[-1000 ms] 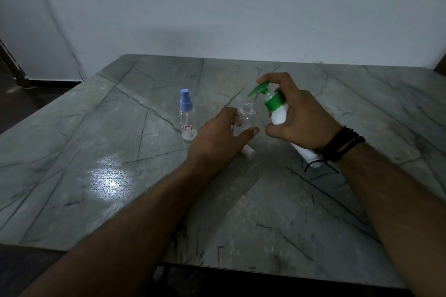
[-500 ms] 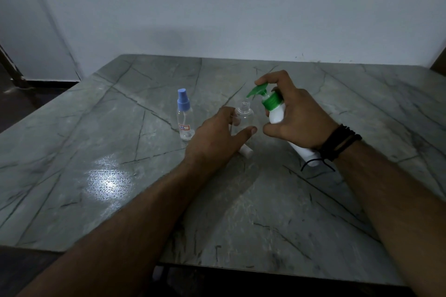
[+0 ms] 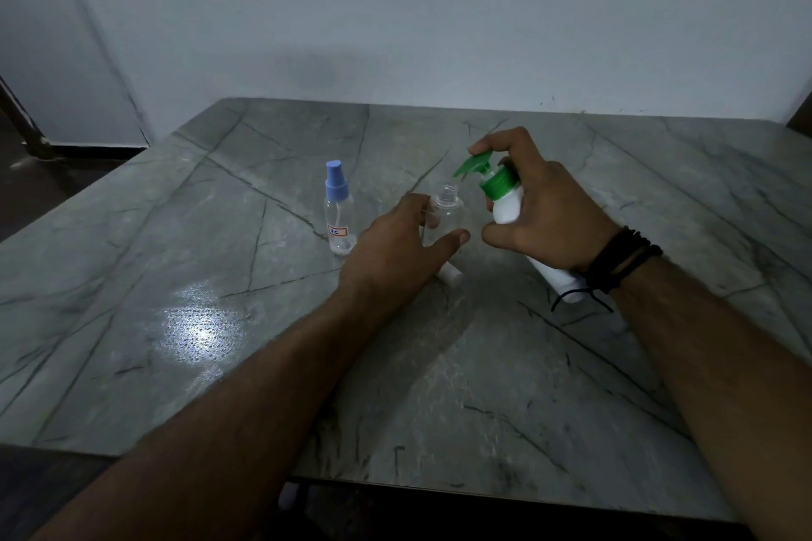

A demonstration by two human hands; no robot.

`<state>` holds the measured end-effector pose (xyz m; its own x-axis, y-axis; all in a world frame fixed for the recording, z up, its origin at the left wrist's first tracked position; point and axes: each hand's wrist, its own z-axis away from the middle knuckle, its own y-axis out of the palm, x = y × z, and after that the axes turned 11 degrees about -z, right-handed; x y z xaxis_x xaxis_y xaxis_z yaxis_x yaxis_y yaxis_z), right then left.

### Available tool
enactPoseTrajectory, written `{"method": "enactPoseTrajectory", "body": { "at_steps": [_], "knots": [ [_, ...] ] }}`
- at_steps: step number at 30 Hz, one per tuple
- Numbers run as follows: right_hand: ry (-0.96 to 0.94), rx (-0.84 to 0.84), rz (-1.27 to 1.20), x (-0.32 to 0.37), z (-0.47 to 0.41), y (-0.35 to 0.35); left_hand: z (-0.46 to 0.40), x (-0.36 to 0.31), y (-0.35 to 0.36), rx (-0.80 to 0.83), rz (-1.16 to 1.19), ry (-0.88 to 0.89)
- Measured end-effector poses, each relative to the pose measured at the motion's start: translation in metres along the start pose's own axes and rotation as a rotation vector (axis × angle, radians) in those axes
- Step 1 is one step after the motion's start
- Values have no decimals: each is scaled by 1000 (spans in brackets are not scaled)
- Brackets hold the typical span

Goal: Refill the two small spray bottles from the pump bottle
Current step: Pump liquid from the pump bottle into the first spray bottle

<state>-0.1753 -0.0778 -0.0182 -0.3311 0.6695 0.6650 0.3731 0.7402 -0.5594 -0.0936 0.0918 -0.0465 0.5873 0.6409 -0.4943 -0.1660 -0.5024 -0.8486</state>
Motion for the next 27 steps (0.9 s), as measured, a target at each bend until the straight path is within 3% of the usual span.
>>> {"method": "enactPoseTrajectory", "body": {
  "at_steps": [27],
  "knots": [
    [2, -6, 0, 1, 0, -1, 0, 1, 1, -14, 1, 7]
  ]
}}
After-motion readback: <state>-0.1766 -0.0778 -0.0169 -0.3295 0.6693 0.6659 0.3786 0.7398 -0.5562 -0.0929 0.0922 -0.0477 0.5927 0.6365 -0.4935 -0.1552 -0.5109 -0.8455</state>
